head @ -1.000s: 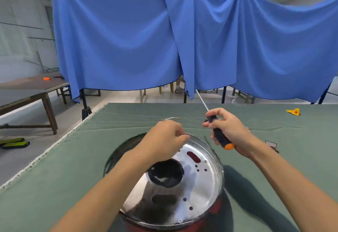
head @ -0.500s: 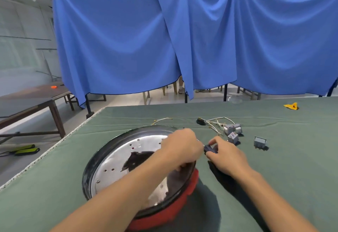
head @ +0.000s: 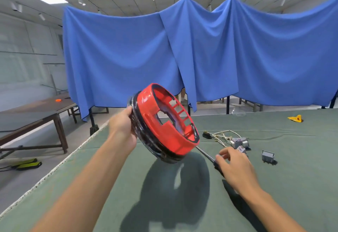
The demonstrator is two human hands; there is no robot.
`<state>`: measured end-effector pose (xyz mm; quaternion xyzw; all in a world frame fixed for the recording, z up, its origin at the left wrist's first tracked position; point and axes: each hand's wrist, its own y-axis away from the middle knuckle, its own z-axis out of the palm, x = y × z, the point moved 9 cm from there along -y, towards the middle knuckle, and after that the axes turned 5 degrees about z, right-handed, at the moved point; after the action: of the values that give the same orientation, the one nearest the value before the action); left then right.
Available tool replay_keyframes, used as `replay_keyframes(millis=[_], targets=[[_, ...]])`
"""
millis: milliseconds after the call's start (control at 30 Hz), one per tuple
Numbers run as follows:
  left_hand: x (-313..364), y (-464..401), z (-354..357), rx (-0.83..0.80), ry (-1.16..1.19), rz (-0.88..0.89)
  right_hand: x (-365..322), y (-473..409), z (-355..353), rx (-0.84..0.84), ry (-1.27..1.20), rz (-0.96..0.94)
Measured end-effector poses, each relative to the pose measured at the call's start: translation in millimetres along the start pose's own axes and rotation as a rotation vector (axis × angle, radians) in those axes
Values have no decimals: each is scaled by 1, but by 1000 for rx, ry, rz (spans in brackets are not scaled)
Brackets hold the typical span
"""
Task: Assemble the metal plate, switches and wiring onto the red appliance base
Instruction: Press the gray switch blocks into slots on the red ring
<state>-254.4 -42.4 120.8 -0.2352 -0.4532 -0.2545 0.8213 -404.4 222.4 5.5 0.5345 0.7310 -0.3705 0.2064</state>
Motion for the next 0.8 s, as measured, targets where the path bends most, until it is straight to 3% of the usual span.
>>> replay_keyframes(millis=[200, 367, 433, 500, 567, 667, 733, 800], targets=[[-96, -17, -56, 144, 227, -287, -8, 3, 1, -27, 16, -16], [-145, -24, -90, 168, 23, -448, -39, 2, 11, -70, 234, -238], [-145, -32, -106, 216, -156, -376, -50, 1, 17, -121, 199, -271], [-129, -41, -118, 274, -408, -177, -53, 1, 23, -158, 131, -278], [-116, -46, -116, 228, -591, 5, -55, -2, 32, -184, 128, -283], [-110, -41, -111, 188, -755, 102, -54, -14, 37, -176, 114, -263], [-103, -36, -111, 209, -779, 138, -54, -19, 39, -169, 123, -254], [-96, -30, -110, 228, -647, 145, -53, -18, 43, -179, 128, -252]])
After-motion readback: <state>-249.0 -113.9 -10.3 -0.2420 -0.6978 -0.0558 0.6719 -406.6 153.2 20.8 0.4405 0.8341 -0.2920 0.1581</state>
